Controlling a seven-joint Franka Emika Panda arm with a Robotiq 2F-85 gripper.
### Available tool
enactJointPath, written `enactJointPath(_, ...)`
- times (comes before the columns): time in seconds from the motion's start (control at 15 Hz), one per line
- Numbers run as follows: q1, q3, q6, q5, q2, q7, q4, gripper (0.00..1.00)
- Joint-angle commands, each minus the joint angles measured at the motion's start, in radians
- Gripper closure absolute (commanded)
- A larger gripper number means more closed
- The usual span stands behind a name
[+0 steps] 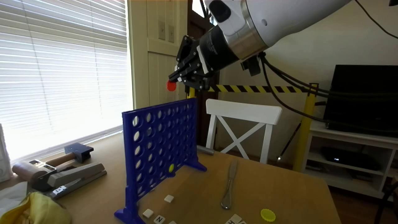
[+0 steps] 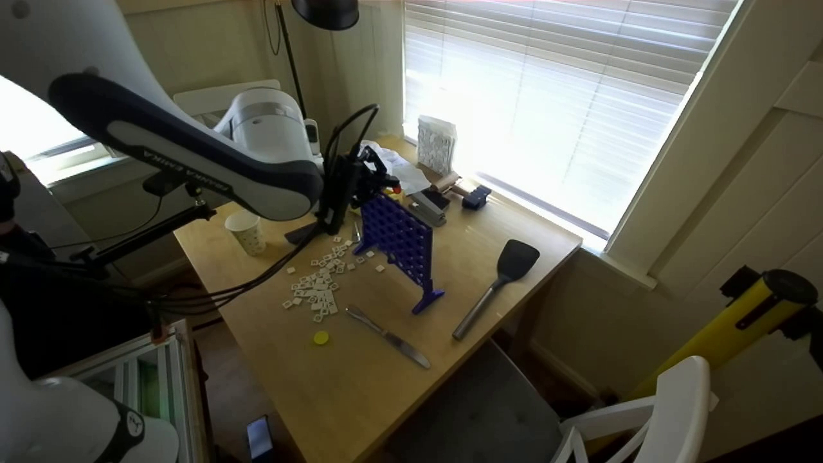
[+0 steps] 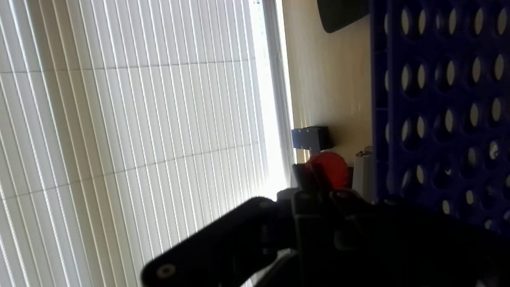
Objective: Put the blue ring in the blue rack
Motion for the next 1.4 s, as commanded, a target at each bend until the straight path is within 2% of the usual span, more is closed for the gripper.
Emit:
enactJointPath(0.0, 0.01, -0.002, -0.02, 0.0, 0.007, 0.004, 0.004, 0.99)
enactJointPath(0.87, -0.004, -0.023, -0.017, 0.0, 0.039, -0.003, 0.004, 0.99)
enactJointPath(0.93, -0.002, -0.02, -0.02, 0.0, 0.031, 0.0, -0.003, 0.96)
enactJointPath(1.33, 0.005, -0.014, -0.02, 0.0, 0.029, -0.006, -0.006, 0.99)
